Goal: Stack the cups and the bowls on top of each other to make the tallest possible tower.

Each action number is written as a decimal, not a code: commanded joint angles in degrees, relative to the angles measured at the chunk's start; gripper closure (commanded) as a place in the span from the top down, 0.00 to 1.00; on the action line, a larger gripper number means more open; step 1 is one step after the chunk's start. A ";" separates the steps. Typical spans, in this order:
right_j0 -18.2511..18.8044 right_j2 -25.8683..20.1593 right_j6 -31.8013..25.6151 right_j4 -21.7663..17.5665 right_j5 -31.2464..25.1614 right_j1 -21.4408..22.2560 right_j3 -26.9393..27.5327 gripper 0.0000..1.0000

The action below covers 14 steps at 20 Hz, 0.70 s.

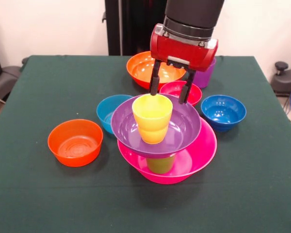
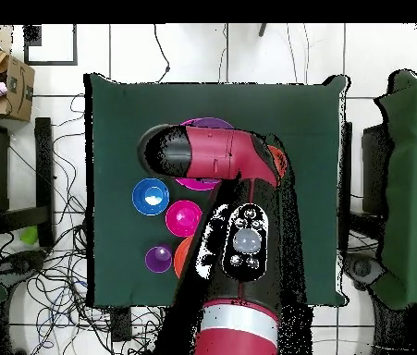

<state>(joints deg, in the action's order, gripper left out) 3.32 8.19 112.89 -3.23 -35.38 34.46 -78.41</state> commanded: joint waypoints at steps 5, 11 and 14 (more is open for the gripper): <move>6.24 -10.78 -10.88 -1.23 -11.83 5.82 -3.43 1.00; 3.42 -10.14 -5.08 -0.50 -19.22 9.28 -2.44 1.00; 2.60 -10.19 -2.86 0.09 -20.79 9.36 -1.77 1.00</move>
<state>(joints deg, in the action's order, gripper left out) 8.25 4.42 112.89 -3.25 -46.32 41.98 -78.64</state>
